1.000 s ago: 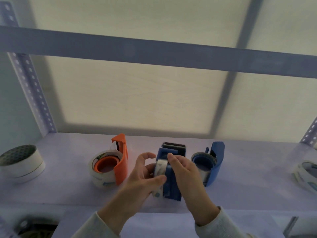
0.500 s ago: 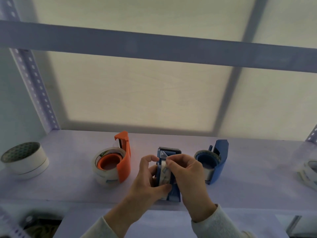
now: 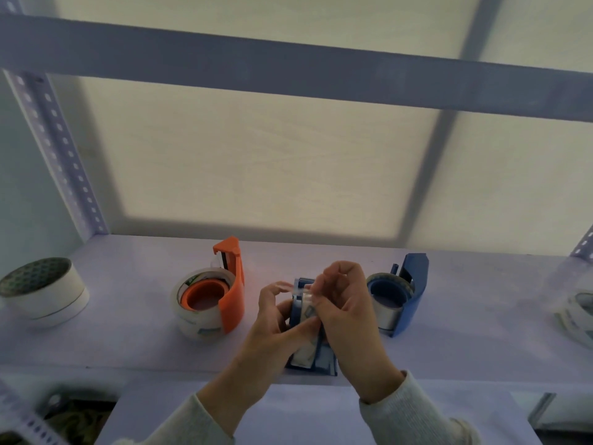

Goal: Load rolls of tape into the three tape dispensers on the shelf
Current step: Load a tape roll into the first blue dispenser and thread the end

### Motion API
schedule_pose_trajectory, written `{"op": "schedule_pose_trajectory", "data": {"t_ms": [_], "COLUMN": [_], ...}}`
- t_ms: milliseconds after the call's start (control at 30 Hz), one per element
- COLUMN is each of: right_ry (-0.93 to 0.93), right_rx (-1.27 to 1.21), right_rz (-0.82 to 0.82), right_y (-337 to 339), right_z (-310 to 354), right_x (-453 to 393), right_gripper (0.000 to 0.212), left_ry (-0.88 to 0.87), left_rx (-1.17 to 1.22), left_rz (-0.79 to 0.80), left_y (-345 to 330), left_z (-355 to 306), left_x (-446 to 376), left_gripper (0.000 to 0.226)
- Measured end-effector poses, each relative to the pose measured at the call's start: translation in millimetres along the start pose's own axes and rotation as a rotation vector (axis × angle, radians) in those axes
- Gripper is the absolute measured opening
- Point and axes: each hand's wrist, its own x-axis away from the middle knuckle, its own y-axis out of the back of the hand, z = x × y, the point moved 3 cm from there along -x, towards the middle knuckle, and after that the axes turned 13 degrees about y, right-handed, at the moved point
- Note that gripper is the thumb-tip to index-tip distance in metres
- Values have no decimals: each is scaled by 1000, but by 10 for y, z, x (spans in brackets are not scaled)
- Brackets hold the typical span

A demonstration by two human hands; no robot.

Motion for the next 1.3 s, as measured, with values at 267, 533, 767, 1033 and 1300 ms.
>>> {"op": "schedule_pose_trajectory", "data": {"t_ms": [267,533,767,1033,1300], "right_ry": [-21,71,87,137,201], "right_rx": [133,249,327,538,654], "right_rz": [168,162,-201,-190,-116], "right_y": [38,130,394,432,399], "right_z": [52,126,-12,-168,-218], "right_x": [-102,-211,-341,-186,-125], "right_gripper": [36,29,25,23,22], "left_ry": [-6,13,26,-11,-52], "left_rx": [-17,-51,-67,-42,-64], "left_rz": [13,27,92,76,41], "left_y": [3,22,18,19,18], "left_z": [14,47,129,136,115], "left_x": [-25,-31,25,9,22], "left_gripper": [57,67,81,81,80]}}
